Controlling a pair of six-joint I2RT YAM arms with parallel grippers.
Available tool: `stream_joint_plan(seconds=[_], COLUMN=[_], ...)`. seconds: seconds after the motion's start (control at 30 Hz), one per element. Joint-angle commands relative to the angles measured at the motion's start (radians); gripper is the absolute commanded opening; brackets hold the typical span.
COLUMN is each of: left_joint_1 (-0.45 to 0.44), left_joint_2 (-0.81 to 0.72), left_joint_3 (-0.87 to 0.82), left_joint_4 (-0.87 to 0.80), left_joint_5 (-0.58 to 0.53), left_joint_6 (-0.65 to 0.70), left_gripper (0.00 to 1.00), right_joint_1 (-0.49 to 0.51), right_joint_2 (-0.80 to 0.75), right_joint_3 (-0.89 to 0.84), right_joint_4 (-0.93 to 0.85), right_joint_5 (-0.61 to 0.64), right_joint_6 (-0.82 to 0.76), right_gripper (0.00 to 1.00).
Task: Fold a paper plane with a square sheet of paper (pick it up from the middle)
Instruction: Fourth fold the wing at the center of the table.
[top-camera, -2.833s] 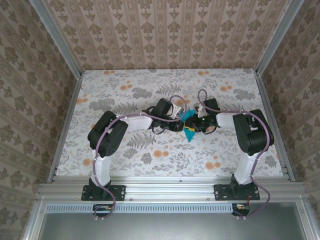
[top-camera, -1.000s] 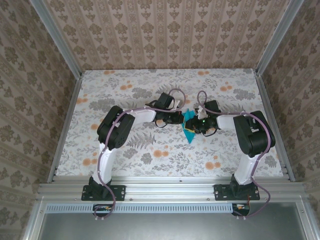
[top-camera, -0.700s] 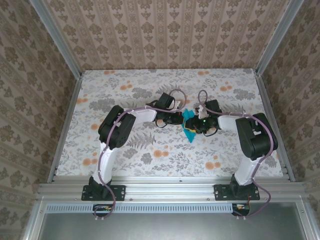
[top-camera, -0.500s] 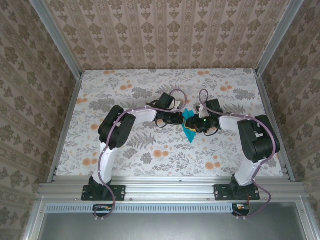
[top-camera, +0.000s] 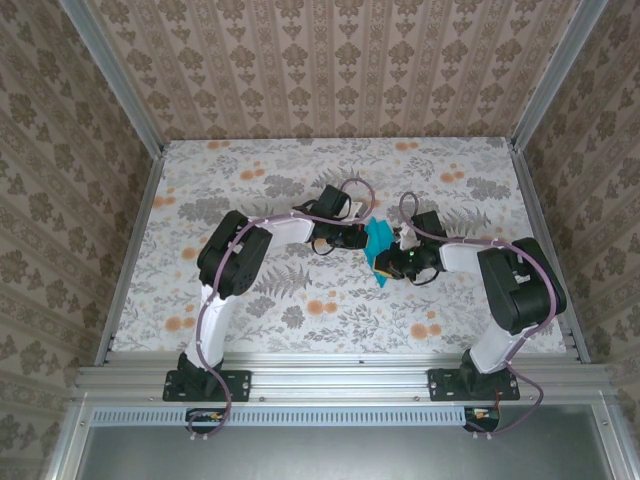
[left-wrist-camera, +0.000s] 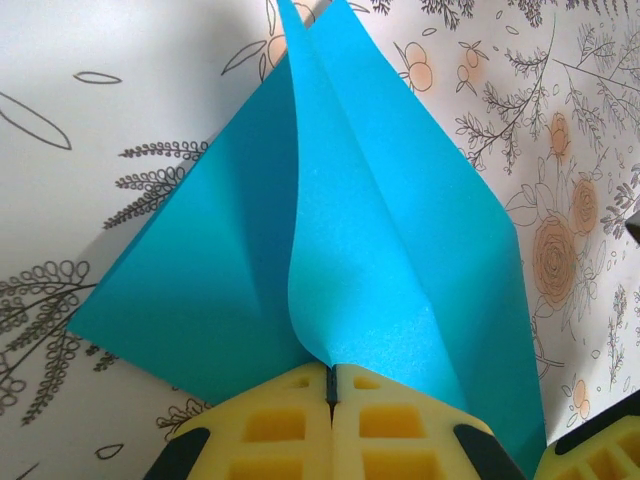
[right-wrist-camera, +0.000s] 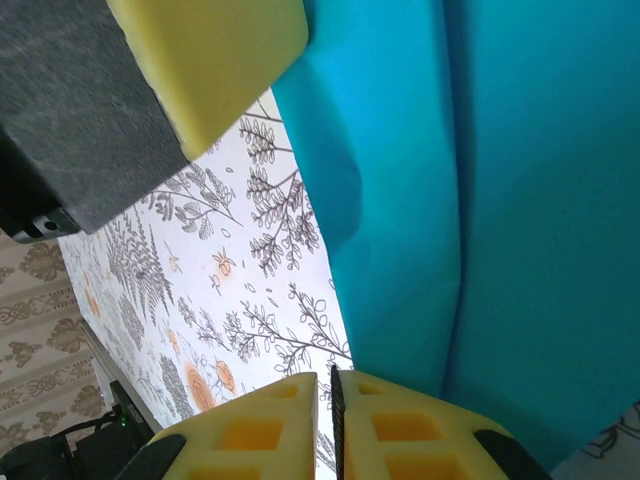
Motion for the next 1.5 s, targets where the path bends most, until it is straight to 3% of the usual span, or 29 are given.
stream_joint_plan(seconds=[0.0, 1.47], left_joint_1=[0.001, 0.020], left_joint_2=[0.056, 0.042], left_joint_3=[-0.003, 0.007], left_joint_4=[-0.072, -0.061], left_joint_5=[-0.041, 0.001], left_joint_6=[0.032, 0.023], left_gripper=[0.00, 0.00], right_joint_1=[0.014, 0.037], right_joint_2=[-0.011, 0.037], right_joint_3=[-0.014, -0.081], right_joint_4=[0.005, -0.091], right_joint_5=[-0.017, 0.034], right_joint_6=[0.015, -0.099], right_gripper=[0.14, 0.13])
